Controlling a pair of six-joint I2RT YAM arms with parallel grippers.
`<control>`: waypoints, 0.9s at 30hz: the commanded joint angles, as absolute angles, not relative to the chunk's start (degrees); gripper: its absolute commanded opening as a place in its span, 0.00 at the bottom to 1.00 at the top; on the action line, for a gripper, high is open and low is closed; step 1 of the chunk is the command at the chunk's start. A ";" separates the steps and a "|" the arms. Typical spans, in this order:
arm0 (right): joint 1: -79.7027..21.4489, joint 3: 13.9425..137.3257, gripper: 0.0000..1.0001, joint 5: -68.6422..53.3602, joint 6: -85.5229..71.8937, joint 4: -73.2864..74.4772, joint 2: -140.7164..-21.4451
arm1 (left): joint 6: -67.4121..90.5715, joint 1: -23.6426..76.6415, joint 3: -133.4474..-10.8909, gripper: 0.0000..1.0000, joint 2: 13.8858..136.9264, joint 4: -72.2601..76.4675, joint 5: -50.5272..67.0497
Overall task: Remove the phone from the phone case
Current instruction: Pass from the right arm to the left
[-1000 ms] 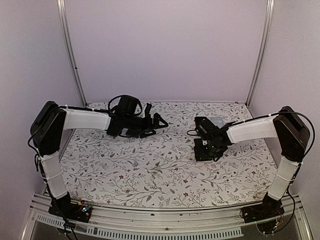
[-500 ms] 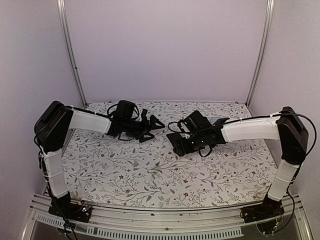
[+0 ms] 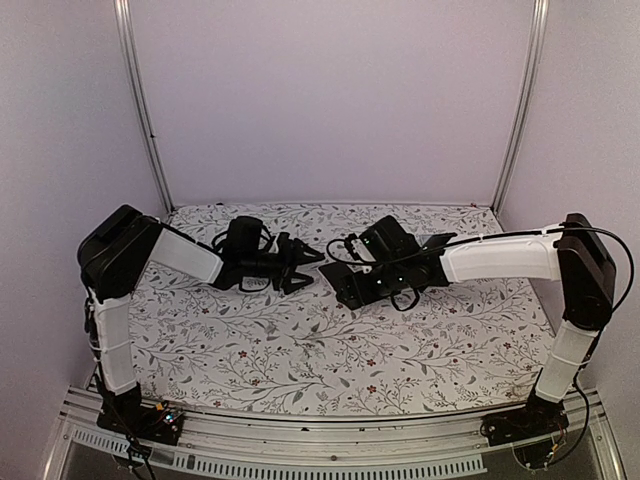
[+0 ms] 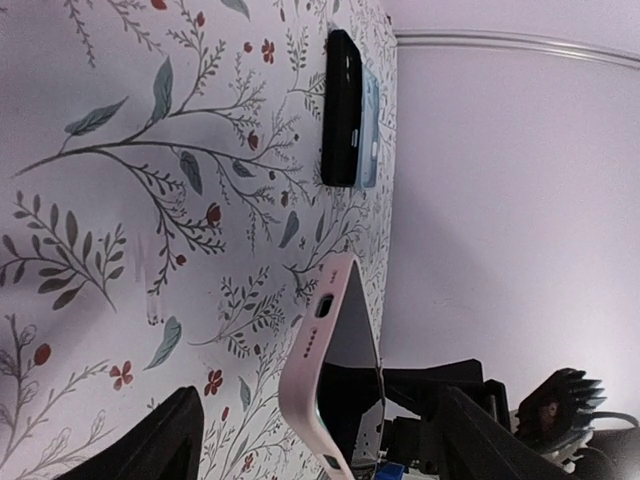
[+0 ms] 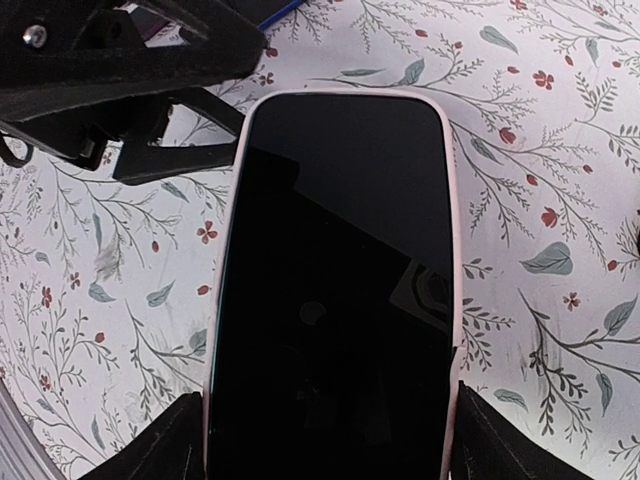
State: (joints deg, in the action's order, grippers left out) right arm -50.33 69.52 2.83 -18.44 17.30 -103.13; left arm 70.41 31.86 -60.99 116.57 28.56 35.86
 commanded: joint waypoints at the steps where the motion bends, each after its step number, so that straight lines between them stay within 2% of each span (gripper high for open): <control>1: -51.37 72.57 0.22 2.53 -17.49 12.91 -100.91 | 76.28 32.48 -61.22 0.79 118.74 37.82 39.27; 7: -51.73 73.38 0.22 2.30 -17.40 12.73 -100.81 | 80.37 33.13 -60.78 0.66 119.92 42.96 40.22; 20: -51.86 73.80 0.23 2.05 -17.45 12.90 -99.72 | 80.53 33.45 -62.39 0.13 120.35 43.73 42.38; 23: -51.87 74.06 0.30 1.33 -17.45 12.96 -99.42 | 80.49 33.32 -62.60 0.00 120.01 44.07 42.82; 25: -51.81 74.26 0.41 0.79 -17.49 13.05 -99.17 | 80.37 33.10 -62.79 0.00 119.49 44.54 43.18; 27: -51.56 74.23 0.57 0.57 -17.65 12.78 -98.56 | 79.53 32.69 -63.03 0.00 118.64 44.97 43.75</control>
State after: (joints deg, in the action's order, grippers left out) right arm -51.35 71.55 2.37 -18.44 16.86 -102.37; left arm 81.12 32.60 -61.54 119.85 42.81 41.04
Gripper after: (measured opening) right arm 0.787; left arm 0.109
